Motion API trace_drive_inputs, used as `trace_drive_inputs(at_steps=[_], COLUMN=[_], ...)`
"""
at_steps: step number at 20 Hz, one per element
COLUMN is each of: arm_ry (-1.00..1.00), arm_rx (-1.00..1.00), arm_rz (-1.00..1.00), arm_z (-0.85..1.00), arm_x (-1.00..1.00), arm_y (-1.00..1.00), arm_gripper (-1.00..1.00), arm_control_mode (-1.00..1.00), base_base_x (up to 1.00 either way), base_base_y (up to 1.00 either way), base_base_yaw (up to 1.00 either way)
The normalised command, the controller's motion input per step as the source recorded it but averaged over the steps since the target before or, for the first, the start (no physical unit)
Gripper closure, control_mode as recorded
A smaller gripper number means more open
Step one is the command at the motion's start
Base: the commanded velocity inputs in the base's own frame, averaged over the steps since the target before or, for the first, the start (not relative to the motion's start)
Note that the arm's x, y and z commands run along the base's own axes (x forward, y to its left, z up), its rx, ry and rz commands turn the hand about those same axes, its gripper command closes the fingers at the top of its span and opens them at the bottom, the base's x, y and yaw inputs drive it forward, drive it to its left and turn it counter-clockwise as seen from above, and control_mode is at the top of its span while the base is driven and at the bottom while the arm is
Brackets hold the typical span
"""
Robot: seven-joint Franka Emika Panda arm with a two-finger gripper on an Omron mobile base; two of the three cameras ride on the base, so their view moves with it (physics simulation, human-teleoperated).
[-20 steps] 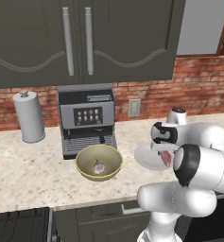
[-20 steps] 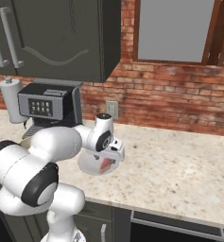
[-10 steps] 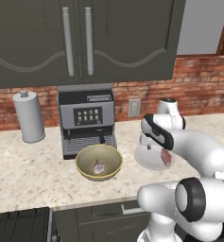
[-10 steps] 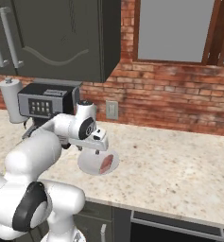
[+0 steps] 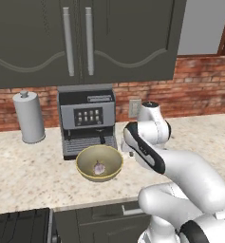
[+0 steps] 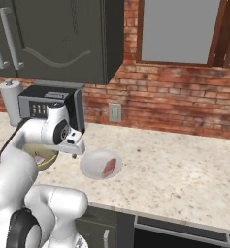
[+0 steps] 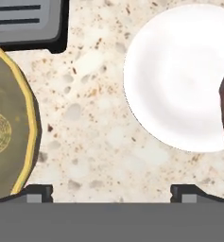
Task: Place the steak on the plate and place the garlic on the same plate.
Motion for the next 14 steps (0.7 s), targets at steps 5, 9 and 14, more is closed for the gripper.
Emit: trace_drive_inputs(at_steps=[5, 9, 14], arm_ry=[0.00, 0.00, 0.01], arm_rx=[0.00, 0.00, 0.00], arm_rz=[0.01, 0.04, 0.09], arm_z=[0.26, 0.22, 0.08], arm_x=[-0.10, 0.00, 0.02], arm_y=[0.78, 0.86, 0.74], arm_gripper=[-1.00, -1.00, -1.00], arm_control_mode=[-1.00, -1.00, -1.00], base_base_x=[0.00, 0.00, 0.00], base_base_y=[0.00, 0.00, 0.00], base_base_yaw=[0.00, 0.00, 0.00])
